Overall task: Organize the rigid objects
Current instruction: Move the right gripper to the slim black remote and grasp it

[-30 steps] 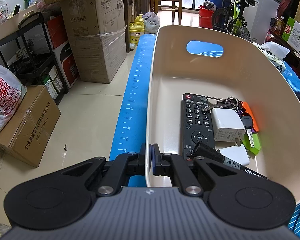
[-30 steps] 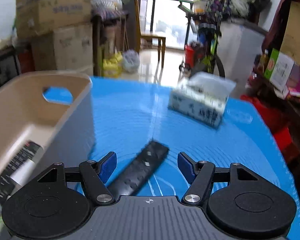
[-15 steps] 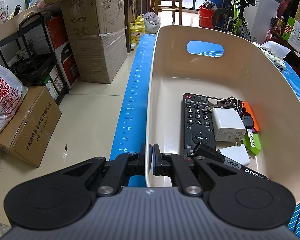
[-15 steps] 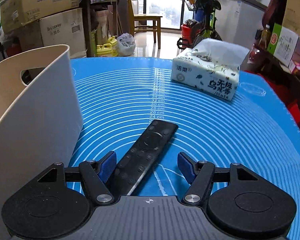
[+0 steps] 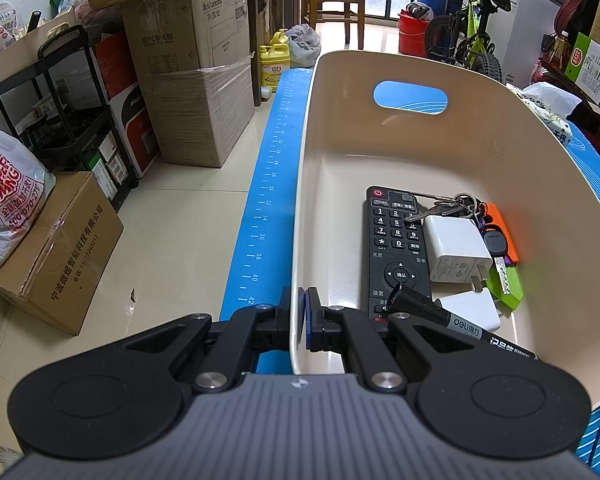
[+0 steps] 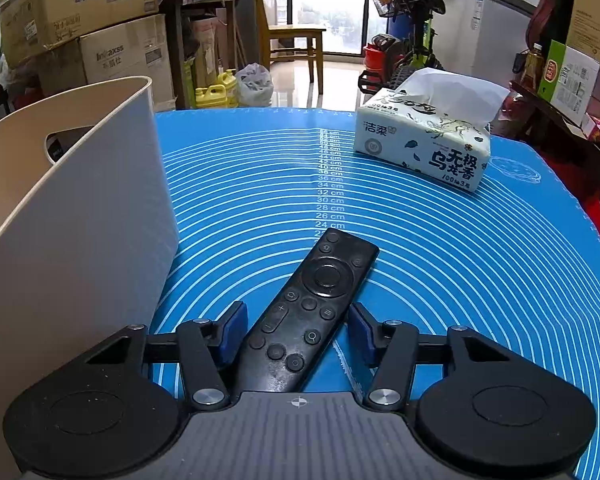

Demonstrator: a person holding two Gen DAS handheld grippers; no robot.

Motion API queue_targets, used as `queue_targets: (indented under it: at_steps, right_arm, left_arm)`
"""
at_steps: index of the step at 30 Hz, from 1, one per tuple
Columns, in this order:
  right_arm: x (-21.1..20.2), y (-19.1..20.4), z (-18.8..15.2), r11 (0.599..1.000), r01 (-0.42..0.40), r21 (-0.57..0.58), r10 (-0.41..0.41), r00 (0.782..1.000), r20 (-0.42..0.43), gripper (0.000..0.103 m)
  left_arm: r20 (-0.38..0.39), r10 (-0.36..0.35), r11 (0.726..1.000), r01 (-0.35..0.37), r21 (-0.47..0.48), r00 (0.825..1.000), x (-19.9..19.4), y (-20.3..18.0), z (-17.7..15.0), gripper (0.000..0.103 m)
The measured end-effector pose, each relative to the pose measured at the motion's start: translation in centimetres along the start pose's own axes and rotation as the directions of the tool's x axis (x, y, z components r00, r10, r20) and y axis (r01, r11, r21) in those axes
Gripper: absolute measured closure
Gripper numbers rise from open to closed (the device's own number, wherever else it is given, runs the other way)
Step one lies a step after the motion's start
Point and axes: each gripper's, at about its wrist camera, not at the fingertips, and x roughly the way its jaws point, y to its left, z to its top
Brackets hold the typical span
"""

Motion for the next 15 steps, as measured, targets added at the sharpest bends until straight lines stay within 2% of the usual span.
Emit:
queue_targets:
  at_steps: [7, 15]
  right_arm:
    - [-0.4, -0.9, 0.1, 0.999, 0.027, 0.033, -0.028, 1.0, 0.013, 0.058]
    - [-0.7, -1.0, -0.1, 0.999, 0.033, 0.011, -0.033, 0.999, 0.014, 0.06]
  left_arm:
    - [0.0, 0.0, 1.0, 0.0, -0.001, 1.0, 0.0, 0.0, 0.0, 0.096]
    - [0.0, 0.0, 1.0, 0.0, -0.001, 1.0, 0.0, 0.0, 0.0, 0.096]
